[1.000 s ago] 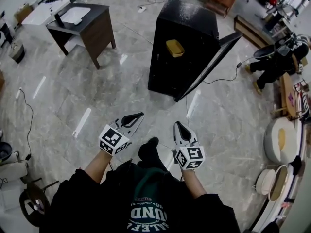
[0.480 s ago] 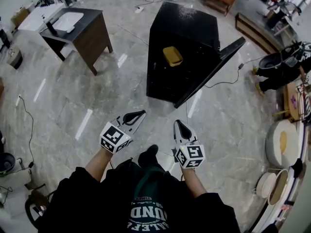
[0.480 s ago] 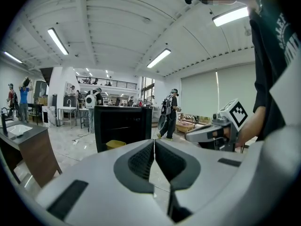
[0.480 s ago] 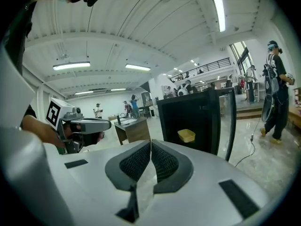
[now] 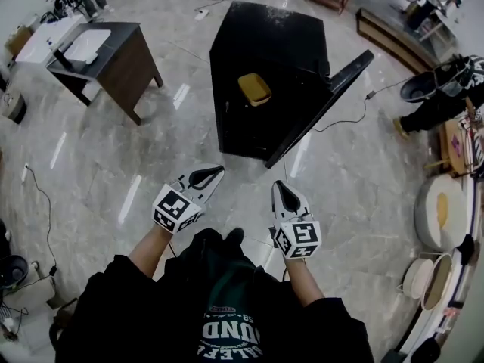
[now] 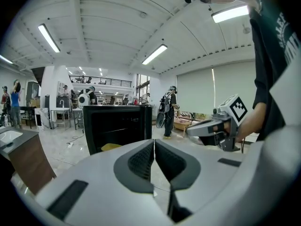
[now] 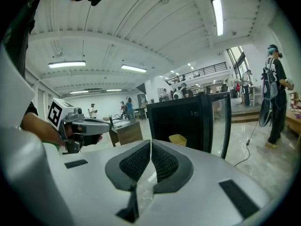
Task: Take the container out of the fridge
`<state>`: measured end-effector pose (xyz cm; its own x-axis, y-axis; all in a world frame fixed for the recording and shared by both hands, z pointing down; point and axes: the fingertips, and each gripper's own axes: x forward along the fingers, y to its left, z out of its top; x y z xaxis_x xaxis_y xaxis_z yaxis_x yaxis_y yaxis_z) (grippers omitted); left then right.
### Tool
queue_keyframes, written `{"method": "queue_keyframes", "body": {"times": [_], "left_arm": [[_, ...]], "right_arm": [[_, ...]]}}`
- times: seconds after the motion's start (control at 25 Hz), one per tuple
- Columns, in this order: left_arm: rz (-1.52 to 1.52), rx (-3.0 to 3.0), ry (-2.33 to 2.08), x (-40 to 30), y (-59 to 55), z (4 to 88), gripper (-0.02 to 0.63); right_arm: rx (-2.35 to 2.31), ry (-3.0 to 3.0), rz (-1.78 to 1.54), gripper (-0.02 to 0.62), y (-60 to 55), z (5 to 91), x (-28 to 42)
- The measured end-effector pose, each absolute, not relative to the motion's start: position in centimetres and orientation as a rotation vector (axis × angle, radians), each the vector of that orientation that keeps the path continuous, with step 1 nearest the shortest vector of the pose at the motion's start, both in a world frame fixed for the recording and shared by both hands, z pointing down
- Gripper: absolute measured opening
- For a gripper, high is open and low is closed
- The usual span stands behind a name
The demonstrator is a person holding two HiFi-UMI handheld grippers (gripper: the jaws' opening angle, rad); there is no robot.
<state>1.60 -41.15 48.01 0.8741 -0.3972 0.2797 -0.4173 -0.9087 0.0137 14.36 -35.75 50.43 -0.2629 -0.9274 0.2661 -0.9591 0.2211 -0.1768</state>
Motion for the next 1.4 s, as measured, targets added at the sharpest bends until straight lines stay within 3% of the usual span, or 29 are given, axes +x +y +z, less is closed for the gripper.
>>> {"method": "queue_keyframes", "body": {"times": [1.4], "left_arm": [[0.621, 3.018, -0.448, 11.1, -57.0, 55.4, 0.017]], "right_arm": [[1.799, -2.269, 0.471, 0.035, -46.7, 53.7, 18.1]]}}
